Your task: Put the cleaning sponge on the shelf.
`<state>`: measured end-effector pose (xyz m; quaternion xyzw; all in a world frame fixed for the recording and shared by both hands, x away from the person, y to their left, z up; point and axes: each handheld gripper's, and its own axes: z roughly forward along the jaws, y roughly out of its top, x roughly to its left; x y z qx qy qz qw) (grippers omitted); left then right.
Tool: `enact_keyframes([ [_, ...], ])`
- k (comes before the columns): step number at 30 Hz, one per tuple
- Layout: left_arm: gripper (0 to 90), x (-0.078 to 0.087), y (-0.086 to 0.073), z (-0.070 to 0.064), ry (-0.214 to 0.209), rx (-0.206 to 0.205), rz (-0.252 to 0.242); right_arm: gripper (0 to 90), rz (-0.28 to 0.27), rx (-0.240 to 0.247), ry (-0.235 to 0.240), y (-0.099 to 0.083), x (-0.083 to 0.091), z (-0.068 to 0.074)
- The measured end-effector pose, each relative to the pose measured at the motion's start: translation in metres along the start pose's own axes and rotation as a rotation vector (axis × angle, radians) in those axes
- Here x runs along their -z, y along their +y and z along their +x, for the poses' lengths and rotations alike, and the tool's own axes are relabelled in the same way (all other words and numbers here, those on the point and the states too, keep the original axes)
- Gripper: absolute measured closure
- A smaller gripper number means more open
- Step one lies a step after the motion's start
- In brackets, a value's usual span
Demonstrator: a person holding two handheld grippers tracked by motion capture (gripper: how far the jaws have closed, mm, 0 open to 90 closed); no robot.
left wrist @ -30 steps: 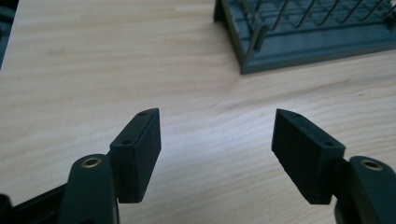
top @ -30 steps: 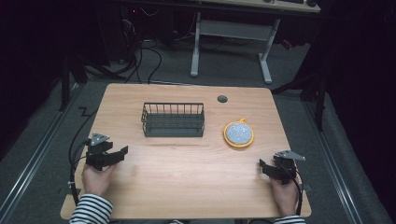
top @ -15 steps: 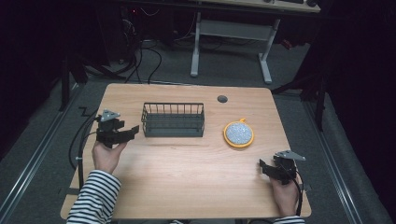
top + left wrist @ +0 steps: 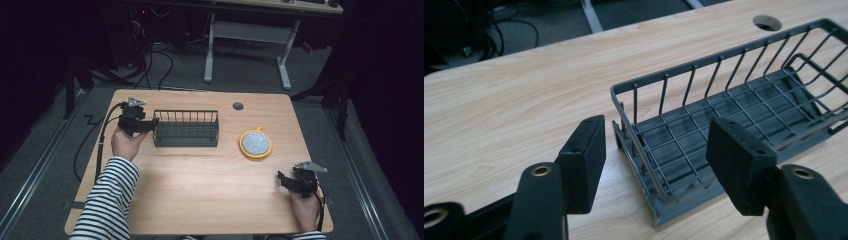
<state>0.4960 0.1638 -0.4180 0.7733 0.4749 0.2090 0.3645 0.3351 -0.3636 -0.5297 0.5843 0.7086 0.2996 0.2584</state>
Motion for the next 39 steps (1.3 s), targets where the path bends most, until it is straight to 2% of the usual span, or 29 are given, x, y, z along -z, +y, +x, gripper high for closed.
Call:
enact_keyframes([
  [1,42.2,0.0,0.0,0.0,0.0,0.0,0.0,34.7,0.0,0.0,0.0,0.0,0.0,0.0],
  [2,43.2,-0.008,0.002,0.001,0.002,0.007,0.015,34.8,0.0,0.0,0.0,0.0,0.0,0.0],
  [6,46.5,-0.02,0.002,0.002,0.009,0.011,0.042,34.7,0.0,0.003,0.0,0.0,0.0,0.0],
  [12,53.8,-0.029,-0.001,0.004,0.01,0.015,0.074,34.7,0.0,0.002,-0.001,0.0,0.0,0.0],
  [18,61.3,-0.035,-0.002,0.004,0.011,0.032,0.083,34.7,-0.001,0.003,0.001,0.0,0.0,0.0],
  [29,74.3,-0.038,-0.003,0.003,0.036,0.042,0.098,34.7,-0.001,-0.001,0.002,0.0,0.0,0.0],
  [34,75.1,-0.037,-0.004,0.001,0.025,0.036,0.092,34.6,-0.001,0.0,0.002,0.0,0.0,0.0],
  [39,77.0,-0.036,-0.008,-0.002,0.0,0.053,0.069,34.5,-0.001,-0.001,0.003,0.0,0.0,0.0],
])
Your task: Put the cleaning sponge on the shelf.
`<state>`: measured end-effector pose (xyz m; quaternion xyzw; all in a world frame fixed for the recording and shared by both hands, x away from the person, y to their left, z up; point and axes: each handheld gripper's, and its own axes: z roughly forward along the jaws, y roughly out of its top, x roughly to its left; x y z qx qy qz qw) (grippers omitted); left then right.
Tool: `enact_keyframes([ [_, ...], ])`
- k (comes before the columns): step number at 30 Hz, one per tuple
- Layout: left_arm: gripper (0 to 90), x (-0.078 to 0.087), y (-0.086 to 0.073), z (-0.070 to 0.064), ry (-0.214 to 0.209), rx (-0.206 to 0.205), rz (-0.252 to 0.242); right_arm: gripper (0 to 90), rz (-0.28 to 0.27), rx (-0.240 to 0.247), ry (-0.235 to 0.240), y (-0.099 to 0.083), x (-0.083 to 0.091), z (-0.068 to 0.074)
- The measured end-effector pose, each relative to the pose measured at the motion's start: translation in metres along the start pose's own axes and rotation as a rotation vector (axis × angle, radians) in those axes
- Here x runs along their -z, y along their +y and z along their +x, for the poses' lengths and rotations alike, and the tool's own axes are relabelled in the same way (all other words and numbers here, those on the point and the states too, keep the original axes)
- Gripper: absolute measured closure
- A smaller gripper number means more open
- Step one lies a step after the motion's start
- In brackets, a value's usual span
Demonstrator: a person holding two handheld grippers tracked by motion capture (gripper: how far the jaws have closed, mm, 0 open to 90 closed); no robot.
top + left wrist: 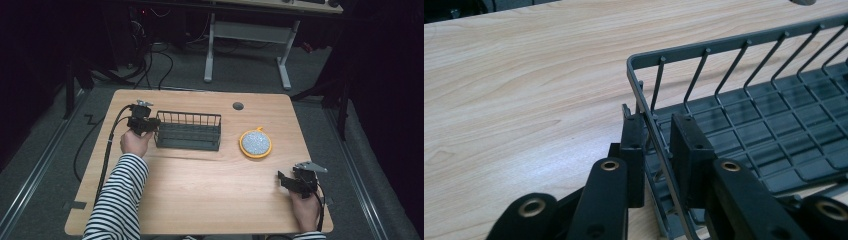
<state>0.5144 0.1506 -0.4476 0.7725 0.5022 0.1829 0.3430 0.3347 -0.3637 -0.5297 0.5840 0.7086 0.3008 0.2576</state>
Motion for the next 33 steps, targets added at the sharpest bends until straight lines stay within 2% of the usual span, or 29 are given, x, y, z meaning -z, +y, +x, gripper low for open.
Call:
enact_keyframes([
  [8,76.9,0.005,-0.006,-0.008,-0.022,-0.025,-0.007,34.5,0.0,0.0,0.0,0.0,0.0,0.0],
  [15,77.0,0.01,-0.012,-0.02,-0.047,-0.073,-0.006,34.5,0.0,0.0,0.0,0.0,0.0,0.0],
  [20,77.2,0.013,-0.015,-0.027,-0.047,-0.106,-0.003,34.4,0.001,0.0,0.0,0.0,0.0,0.0],
  [23,77.3,0.016,-0.021,-0.032,-0.072,-0.106,-0.014,34.5,0.0,0.001,0.0,0.0,0.0,0.0],
  [28,77.3,0.022,-0.028,-0.039,-0.088,-0.121,-0.021,34.5,0.0,0.0,-0.001,0.0,0.0,0.0],
  [33,77.4,0.026,-0.033,-0.043,-0.108,-0.112,-0.025,34.5,0.0,0.0,-0.001,0.0,0.0,0.0],
])
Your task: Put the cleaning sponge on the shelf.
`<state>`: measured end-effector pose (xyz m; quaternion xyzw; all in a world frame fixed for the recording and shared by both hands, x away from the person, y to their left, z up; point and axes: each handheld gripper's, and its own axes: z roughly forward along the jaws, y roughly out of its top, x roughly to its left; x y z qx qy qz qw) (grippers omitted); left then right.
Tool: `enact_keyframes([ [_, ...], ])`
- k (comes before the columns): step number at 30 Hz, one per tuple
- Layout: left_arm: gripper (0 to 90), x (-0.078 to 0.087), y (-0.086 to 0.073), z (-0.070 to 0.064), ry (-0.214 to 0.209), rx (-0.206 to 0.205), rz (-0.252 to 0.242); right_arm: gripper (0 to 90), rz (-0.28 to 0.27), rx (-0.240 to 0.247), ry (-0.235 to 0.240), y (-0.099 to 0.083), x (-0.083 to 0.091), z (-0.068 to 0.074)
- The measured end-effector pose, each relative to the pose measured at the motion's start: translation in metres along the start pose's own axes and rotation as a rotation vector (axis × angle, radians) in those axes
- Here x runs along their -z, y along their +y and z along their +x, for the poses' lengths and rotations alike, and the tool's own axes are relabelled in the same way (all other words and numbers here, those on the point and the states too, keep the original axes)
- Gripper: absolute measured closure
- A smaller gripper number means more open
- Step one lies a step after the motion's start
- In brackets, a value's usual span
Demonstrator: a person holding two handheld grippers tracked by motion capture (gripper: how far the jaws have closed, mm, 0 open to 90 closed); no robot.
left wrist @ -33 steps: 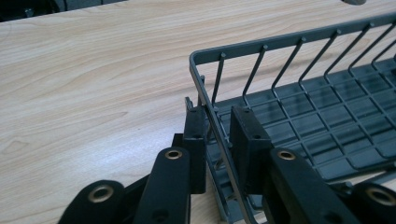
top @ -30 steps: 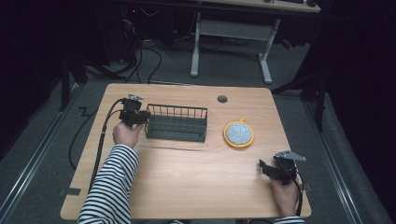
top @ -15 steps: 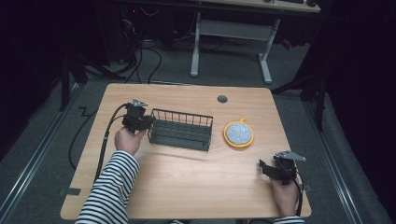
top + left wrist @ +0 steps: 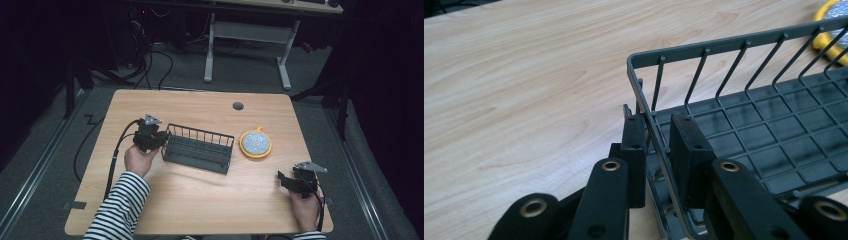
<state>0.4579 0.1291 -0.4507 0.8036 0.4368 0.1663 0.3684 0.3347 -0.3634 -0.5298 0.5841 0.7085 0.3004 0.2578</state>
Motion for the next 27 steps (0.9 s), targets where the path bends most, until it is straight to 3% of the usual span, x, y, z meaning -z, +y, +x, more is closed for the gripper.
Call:
enact_keyframes([
  [6,77.5,0.002,-0.003,-0.012,-0.021,-0.014,-0.004,34.5,0.0,0.002,-0.001,0.0,0.0,0.0],
  [15,75.9,0.005,-0.006,-0.015,-0.048,-0.01,-0.006,34.5,-0.001,0.003,0.0,0.0,0.0,0.0],
  [21,58.2,0.014,-0.004,-0.009,-0.049,0.021,-0.04,34.5,0.0,0.0,0.0,0.0,0.0,0.0],
  [27,52.3,0.027,-0.004,-0.001,-0.037,0.045,-0.079,34.5,0.0,0.0,0.0,0.0,0.0,0.0],
])
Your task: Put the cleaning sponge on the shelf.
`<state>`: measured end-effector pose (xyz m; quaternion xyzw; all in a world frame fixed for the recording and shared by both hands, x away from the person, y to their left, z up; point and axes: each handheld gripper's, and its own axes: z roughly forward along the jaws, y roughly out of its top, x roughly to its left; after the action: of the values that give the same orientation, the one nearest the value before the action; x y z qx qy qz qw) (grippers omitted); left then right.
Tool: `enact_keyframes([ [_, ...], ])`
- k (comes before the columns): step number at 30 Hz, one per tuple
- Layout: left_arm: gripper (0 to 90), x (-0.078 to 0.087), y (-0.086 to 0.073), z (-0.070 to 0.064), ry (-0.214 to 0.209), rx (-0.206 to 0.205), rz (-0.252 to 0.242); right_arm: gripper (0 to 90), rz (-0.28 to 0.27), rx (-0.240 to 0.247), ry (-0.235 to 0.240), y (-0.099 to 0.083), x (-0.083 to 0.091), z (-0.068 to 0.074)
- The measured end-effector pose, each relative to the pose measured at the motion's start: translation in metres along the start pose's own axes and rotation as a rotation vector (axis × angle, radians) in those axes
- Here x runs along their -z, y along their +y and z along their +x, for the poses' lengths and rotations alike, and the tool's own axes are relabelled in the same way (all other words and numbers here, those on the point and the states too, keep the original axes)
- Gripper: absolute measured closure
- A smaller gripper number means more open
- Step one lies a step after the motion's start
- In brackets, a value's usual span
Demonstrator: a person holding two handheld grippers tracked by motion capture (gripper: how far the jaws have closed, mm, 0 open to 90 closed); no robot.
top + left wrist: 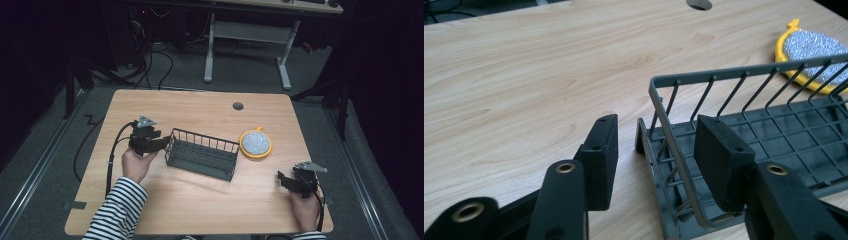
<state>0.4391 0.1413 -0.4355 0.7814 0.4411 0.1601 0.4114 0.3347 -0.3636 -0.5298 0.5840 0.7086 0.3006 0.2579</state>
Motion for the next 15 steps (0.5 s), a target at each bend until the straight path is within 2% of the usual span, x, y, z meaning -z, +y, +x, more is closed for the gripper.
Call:
enact_keyframes([
  [5,50.6,0.013,0.0,0.006,0.01,0.008,-0.029,34.5,0.0,0.0,0.0,0.0,0.0,0.0],
  [8,50.4,0.018,-0.001,0.012,0.014,0.027,-0.035,34.5,0.0,0.0,0.0,0.0,0.0,0.0],
  [15,50.4,0.028,-0.009,0.02,0.044,0.038,-0.039,34.5,0.0,-0.001,0.0,0.0,0.0,0.0],
])
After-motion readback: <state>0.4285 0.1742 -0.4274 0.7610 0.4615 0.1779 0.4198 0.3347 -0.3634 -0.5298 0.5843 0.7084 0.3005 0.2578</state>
